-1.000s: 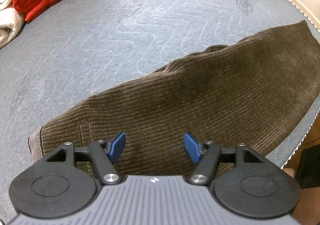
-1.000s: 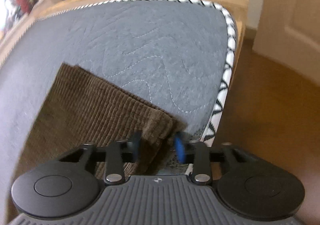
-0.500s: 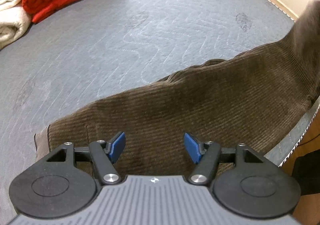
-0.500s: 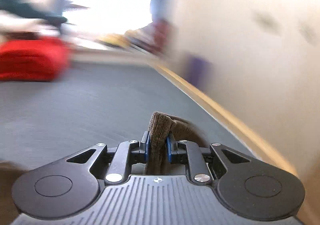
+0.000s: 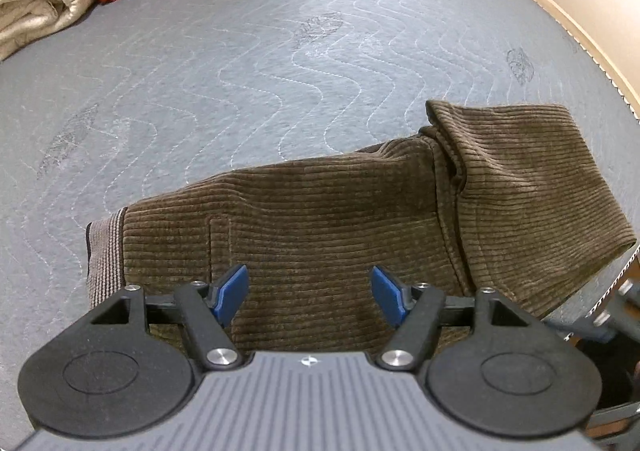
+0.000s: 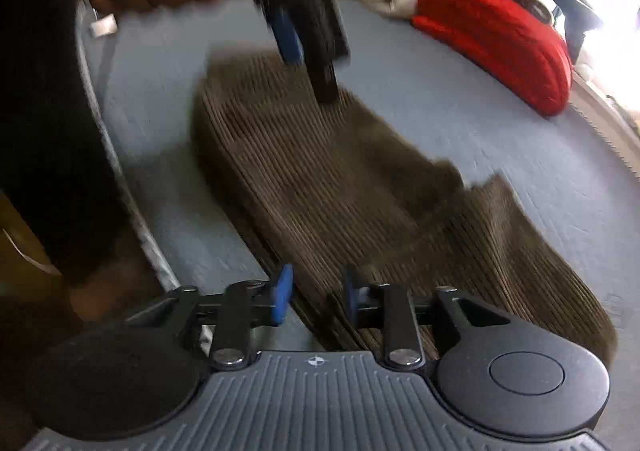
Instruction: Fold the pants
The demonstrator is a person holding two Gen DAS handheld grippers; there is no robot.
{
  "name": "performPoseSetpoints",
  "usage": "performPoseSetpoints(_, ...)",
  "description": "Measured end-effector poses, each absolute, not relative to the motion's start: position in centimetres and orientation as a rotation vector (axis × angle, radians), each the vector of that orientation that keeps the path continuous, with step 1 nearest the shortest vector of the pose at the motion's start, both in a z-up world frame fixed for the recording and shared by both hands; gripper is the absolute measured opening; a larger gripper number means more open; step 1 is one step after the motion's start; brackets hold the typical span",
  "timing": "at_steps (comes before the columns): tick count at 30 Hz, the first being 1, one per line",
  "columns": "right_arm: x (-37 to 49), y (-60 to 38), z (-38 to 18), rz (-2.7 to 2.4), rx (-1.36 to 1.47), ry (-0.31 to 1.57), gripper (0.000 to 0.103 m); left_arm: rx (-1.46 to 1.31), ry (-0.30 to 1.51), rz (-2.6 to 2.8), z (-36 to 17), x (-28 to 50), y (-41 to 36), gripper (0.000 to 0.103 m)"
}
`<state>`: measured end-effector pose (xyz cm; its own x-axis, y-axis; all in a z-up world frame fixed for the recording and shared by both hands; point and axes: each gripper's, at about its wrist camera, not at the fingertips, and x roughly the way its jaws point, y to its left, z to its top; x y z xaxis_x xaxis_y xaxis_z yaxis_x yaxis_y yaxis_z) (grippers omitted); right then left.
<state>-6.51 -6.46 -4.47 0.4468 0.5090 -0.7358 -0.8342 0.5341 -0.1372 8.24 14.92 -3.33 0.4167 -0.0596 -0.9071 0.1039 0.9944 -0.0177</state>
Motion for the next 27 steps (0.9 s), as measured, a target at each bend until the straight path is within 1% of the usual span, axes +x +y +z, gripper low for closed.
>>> performPoseSetpoints(1,-6.0,-7.2,-3.7,0.866,-0.481,0.682,0.050,0.041,1.138,-0.104,-3.3,8.3,14.8,0.074)
performPoseSetpoints(3,-4.7,-8.4,-3.4,0.778,-0.416,0.689,0.051,0.043,1.141,-0.108,-3.5,8.6,14.3,0.074)
performPoseSetpoints(6,-2.1,-9.8,-4.8,0.647,-0.361,0.767,0.051,0.054,1.142,-0.120,-3.7,9.0,13.4,0.074)
performPoseSetpoints(10,-0.7,-9.0,-7.5,0.640,-0.425,0.848,0.051,0.061,1.140,-0.138,-3.8,9.4,12.1,0.074)
performPoseSetpoints(13,-0.8,-8.2,-8.9,0.674,-0.495,0.860,0.052,0.065,1.141,-0.146,-3.8,9.4,11.4,0.074)
performPoseSetpoints(14,-1.0,-7.7,-9.1,0.675,-0.524,0.844,0.054,0.067,1.141,-0.150,-3.8,9.5,11.3,0.074)
performPoseSetpoints(15,-1.1,-7.1,-9.2,0.671,-0.554,0.828,0.058,0.070,1.142,-0.150,-3.8,9.5,11.3,0.074)
performPoseSetpoints(16,-1.2,-6.8,-9.2,0.670,-0.568,0.824,0.059,0.072,1.143,-0.148,-3.9,9.6,11.3,0.074)
performPoseSetpoints(19,-1.4,-6.6,-9.0,0.680,-0.561,0.837,0.055,0.067,1.144,-0.134,-3.9,9.6,11.7,0.074)
performPoseSetpoints(27,-1.0,-6.9,-9.5,0.661,-0.500,0.869,0.055,0.070,1.146,-0.130,-3.8,8.8,12.4,0.074)
